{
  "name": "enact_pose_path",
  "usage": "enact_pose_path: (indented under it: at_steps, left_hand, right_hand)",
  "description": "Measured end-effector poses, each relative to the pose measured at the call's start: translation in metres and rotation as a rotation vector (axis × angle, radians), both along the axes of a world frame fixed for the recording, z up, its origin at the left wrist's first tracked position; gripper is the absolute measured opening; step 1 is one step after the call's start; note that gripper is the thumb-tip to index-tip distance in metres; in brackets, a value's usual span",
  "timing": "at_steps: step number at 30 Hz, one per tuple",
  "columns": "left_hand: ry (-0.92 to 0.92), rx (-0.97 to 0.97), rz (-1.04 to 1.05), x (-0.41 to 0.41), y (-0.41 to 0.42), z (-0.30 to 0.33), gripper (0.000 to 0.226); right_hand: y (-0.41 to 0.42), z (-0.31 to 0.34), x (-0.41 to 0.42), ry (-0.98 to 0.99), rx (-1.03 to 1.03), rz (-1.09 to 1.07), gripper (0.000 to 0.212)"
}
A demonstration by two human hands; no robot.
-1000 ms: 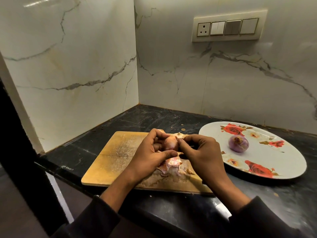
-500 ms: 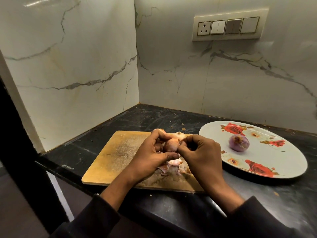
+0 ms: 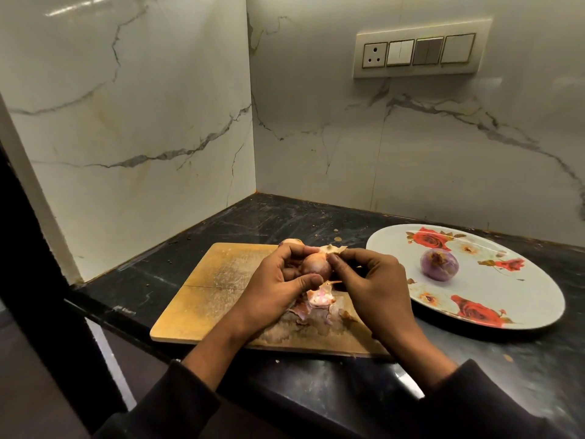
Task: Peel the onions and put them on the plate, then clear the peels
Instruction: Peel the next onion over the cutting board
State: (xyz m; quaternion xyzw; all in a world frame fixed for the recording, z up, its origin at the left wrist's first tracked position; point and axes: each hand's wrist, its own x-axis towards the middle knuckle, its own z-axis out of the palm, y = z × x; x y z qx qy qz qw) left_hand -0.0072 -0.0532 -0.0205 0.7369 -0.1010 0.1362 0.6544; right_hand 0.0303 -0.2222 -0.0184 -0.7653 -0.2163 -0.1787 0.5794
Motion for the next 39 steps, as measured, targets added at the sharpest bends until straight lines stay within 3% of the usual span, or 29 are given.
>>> enact_pose_path:
  at_steps: [4, 9, 16, 20, 24, 30, 39]
  left_hand:
    - [-0.018, 0.013, 0.015, -0.0002, 0.0003, -0.0001, 0.044]
    - [-0.038, 0.009, -0.017, -0.0009, 0.0012, 0.0014, 0.048]
    - [-0.014, 0.013, 0.002, -0.0029, -0.0005, 0.0029, 0.041]
    - [0.009, -0.065, -0.022, -0.0034, -0.0006, 0.0017, 0.035]
    - [0.034, -0.076, -0.044, -0.0008, 0.0012, -0.0011, 0.026]
    - [0.036, -0.045, -0.102, 0.0010, -0.0002, -0.0006, 0.040]
    - [-0.001, -0.088, -0.070, 0.0003, 0.0010, -0.0021, 0.035]
  right_hand:
    - [0.0011, -0.0005, -0.0042, -0.144, -0.093, -0.067, 0.010]
    - [-0.0015, -0.0025, 0.0028, -0.074, -0.076, -0.027, 0.015]
    - [0.0020, -0.0010, -0.0027, -0.167, -0.134, -0.122, 0.010]
    - [0.0054, -0.0043, 0.0008, -0.048, -0.053, -0.098, 0.018]
    - [0.0060, -0.0035, -0.0011, -0.038, -0.138, -0.112, 0.017]
    - [0.0071, -0.0025, -0.0037, -0.003, -0.130, -0.057, 0.014]
    - [0.0056, -0.0018, -0.0050, 0.024, -0.261, -0.080, 0.019]
